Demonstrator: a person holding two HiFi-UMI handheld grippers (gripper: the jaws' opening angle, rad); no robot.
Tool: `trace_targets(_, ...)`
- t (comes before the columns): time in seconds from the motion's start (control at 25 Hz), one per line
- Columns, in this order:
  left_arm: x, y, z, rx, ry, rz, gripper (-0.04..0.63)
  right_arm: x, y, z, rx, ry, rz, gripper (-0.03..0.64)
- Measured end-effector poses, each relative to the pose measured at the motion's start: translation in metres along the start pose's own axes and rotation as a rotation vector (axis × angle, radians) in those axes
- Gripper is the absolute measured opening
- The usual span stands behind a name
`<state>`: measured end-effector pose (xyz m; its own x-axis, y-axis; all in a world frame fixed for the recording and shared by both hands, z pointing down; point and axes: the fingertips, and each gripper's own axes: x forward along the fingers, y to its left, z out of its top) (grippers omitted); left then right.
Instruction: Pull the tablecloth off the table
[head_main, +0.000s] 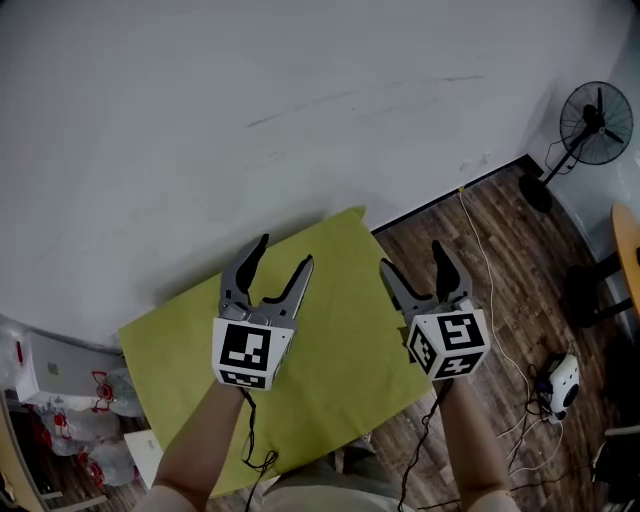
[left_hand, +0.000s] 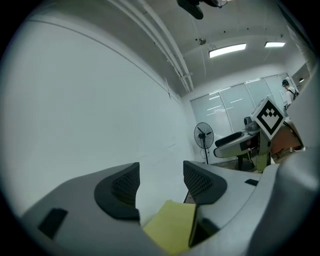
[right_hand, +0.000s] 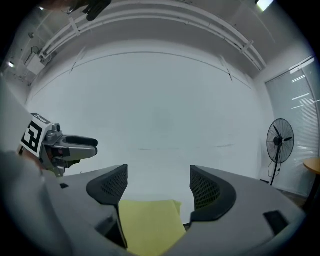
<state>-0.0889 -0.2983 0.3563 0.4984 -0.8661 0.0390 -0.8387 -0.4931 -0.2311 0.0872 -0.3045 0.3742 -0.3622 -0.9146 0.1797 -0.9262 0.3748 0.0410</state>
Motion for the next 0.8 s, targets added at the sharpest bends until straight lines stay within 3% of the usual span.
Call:
trace_targets(0.2, 0.046, 0.002, -0.046, -0.012, 0.079, -0.004, 0.273, 0.044, -0.016, -0.034, 0.021, 0.043, 0.004, 0.383)
trace_targets(0.48, 0.094, -0.001, -0.12, -0.135, 0.199, -0.038, 0.296, 0.095, -0.037, -0.102, 0.039, 0.143, 0.015, 0.383)
trace_targets(0.8, 0.129, -0.026, -0.216, -0.157, 0.375, -0.119, 0.299, 0.134, -0.045, -0.192, 0.081, 0.3, 0.028, 0.384)
